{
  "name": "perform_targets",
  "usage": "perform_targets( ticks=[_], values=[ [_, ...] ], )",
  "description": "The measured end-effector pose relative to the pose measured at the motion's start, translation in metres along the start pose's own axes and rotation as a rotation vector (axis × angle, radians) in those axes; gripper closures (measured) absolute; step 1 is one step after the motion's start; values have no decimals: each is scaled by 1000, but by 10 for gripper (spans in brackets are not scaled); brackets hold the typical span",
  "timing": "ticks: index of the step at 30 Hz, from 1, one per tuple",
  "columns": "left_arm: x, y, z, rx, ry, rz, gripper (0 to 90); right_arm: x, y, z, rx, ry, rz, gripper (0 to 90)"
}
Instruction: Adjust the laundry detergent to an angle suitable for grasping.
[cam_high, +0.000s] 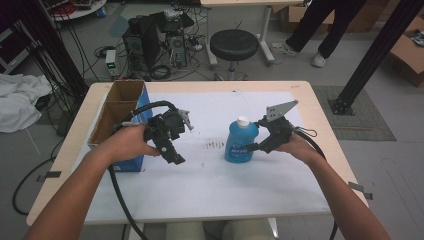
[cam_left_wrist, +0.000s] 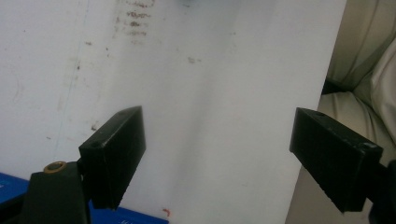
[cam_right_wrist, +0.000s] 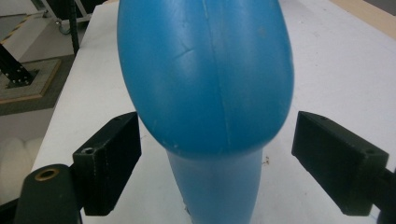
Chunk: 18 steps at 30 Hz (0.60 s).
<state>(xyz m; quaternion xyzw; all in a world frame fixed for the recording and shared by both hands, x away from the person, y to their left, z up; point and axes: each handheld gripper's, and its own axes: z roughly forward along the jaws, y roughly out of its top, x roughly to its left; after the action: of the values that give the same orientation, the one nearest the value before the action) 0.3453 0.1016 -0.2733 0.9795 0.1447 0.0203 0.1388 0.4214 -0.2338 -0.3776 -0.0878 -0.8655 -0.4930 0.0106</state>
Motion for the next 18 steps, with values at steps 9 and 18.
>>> perform_targets(
  ticks=[9,18],
  values=[
    [0,1,0,-1,-1,1,189,2,2,7,-22,1,-5,155],
    [0,1,0,0,-1,0,190,2,1,14,-39,10,-1,155]
  ],
)
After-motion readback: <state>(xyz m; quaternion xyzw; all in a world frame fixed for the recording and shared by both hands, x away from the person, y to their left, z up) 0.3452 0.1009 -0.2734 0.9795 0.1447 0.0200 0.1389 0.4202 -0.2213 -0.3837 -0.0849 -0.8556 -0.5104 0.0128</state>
